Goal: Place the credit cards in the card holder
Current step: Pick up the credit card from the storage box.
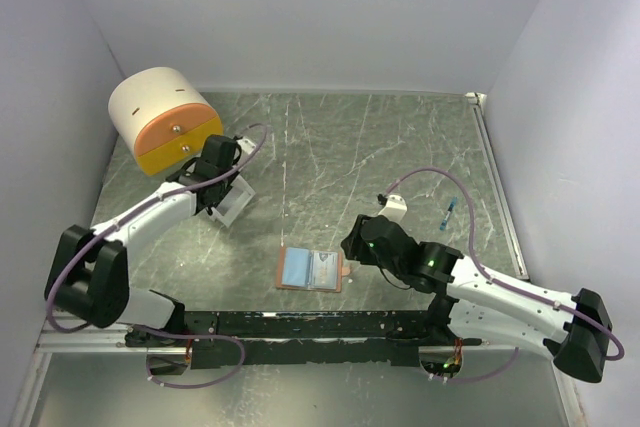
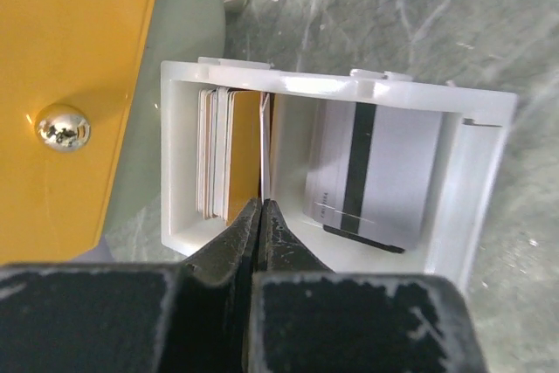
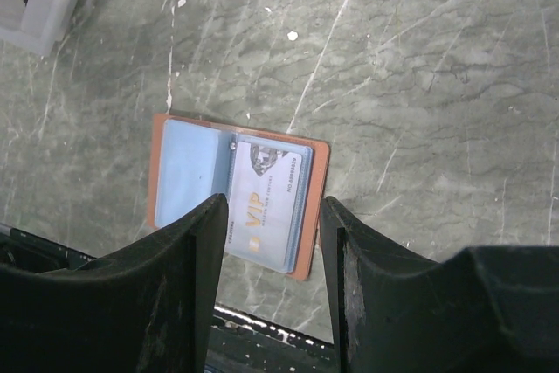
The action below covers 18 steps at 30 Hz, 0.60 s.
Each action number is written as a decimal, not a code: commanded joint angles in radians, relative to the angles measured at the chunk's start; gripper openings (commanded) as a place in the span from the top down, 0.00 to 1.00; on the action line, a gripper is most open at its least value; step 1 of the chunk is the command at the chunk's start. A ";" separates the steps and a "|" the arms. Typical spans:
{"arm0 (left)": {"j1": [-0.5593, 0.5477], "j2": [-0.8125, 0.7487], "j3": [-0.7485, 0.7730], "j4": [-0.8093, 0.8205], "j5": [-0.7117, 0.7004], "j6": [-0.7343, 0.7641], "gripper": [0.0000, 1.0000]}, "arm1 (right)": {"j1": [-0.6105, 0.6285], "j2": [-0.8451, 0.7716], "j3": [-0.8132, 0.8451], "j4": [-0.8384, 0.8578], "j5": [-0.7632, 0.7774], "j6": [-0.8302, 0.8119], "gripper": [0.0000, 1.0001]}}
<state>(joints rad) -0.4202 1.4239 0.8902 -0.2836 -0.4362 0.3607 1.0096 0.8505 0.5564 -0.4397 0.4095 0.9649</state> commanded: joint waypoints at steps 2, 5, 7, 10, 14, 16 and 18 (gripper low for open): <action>0.008 -0.121 0.034 -0.085 0.172 -0.128 0.93 | -0.003 -0.003 0.018 0.042 -0.026 -0.001 0.53; 0.008 -0.193 0.029 -0.084 0.251 -0.211 0.93 | -0.003 -0.037 -0.001 0.105 -0.067 -0.010 0.53; 0.008 -0.235 0.020 -0.077 0.323 -0.254 0.93 | -0.003 -0.064 -0.015 0.156 -0.096 -0.012 0.53; 0.009 -0.279 0.010 -0.078 0.386 -0.324 0.93 | -0.003 -0.089 -0.028 0.223 -0.124 0.000 0.53; 0.008 -0.328 0.006 -0.089 0.481 -0.409 0.93 | -0.003 -0.066 0.003 0.226 -0.147 0.031 0.54; 0.009 -0.348 0.007 -0.096 0.519 -0.484 0.93 | -0.002 -0.048 0.009 0.251 -0.175 0.038 0.54; 0.009 -0.359 0.014 -0.109 0.585 -0.569 0.93 | -0.003 -0.026 0.008 0.301 -0.220 0.043 0.53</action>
<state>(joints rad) -0.4194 1.0992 0.8902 -0.3637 -0.0174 -0.0242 1.0092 0.7956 0.5426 -0.2344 0.2676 0.9871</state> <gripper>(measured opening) 0.075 0.467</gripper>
